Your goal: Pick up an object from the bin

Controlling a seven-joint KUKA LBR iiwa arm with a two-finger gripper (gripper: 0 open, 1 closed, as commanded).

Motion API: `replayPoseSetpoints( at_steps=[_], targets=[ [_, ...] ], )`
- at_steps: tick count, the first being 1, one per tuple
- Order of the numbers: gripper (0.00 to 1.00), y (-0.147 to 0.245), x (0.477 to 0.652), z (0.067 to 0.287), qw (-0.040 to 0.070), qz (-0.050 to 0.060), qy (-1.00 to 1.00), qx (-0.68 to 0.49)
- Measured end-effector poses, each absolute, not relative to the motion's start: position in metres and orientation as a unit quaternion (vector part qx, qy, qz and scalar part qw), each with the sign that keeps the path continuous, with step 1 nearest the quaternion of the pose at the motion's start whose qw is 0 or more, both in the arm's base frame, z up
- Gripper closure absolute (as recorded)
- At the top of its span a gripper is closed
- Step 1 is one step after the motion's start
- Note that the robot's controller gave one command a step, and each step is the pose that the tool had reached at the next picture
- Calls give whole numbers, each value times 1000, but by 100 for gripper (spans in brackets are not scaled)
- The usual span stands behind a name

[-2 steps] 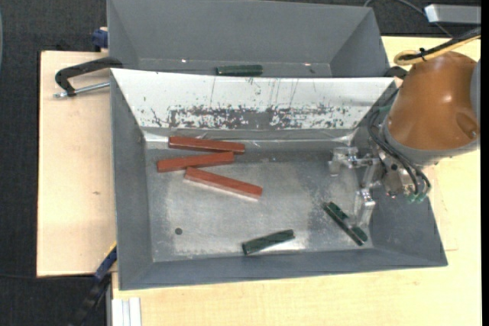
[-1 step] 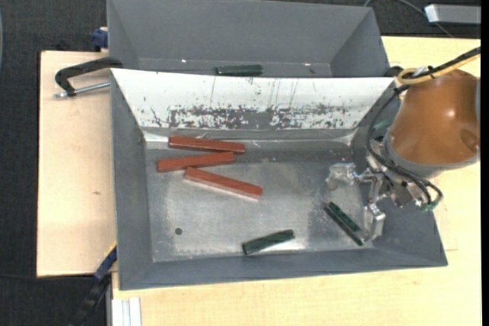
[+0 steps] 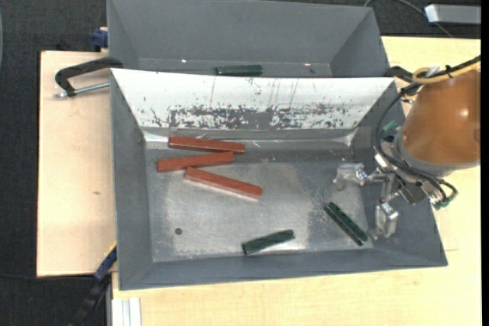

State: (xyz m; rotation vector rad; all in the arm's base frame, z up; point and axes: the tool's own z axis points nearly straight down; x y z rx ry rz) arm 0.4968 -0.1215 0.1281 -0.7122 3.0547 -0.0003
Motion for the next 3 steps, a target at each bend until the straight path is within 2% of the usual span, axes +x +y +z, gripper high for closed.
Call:
replayPoseSetpoints(
  at_steps=[1,2,3],
  targets=[
    [0,-138,494,127,2,-1,963,-270],
    [0,-118,503,98,1,-1,893,-451],
    [100,-102,512,76,2,0,806,-591]
  ],
)
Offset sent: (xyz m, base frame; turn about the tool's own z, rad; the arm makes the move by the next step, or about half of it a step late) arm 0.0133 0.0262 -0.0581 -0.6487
